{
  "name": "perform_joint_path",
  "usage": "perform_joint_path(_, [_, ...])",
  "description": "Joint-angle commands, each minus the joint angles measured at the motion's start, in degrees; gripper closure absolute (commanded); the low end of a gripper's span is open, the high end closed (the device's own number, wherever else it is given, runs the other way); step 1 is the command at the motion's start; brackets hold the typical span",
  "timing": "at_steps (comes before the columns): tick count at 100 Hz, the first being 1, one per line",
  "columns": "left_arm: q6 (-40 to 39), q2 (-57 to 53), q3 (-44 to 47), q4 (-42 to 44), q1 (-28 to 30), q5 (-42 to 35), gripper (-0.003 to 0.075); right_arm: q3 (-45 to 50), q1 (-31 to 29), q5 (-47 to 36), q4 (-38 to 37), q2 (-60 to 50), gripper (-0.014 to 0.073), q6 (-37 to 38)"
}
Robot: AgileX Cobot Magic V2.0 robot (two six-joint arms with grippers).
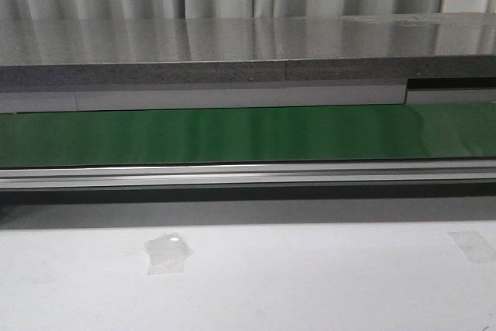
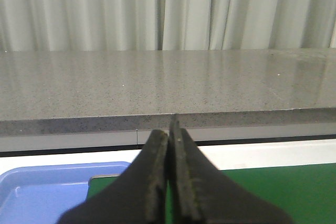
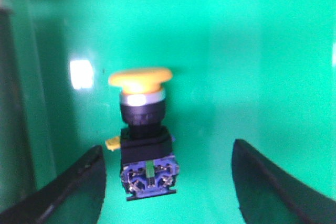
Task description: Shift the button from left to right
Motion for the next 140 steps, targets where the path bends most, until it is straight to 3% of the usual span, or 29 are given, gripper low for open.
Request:
perform_joint_path(1, [-0.1, 0.3, -1.6, -0.8, -0.3, -3.4, 0.074, -1.9, 0.0, -3.3, 2.1, -5.7, 0.0084, 0.6])
perform_joint_path(18, [-0.1, 0.3, -1.6, -0.8, -0.3, -3.4, 0.074, -1.9, 2.9, -6.1, 8.1, -9.1, 0.0084, 0.4])
perform_joint_path(81, [-0.1, 0.3, -1.6, -0.8, -0.3, -3.4, 0.074, 2.3, 18.4, -13.5, 12.1, -23.9, 0.0085, 0.3])
perform_joint_path(102, [-0.1, 0.3, -1.6, -0.8, -0.3, -3.4, 0.074, 11.8, 21.2, -18.5, 13.9, -33.1, 0.0085, 0.3])
perform_joint_path(140, [-0.1, 0.3, -1.6, -0.8, -0.3, -3.4, 0.074, 38.5, 21.6, -26.9, 17.5, -56.2, 0.0085, 0.1])
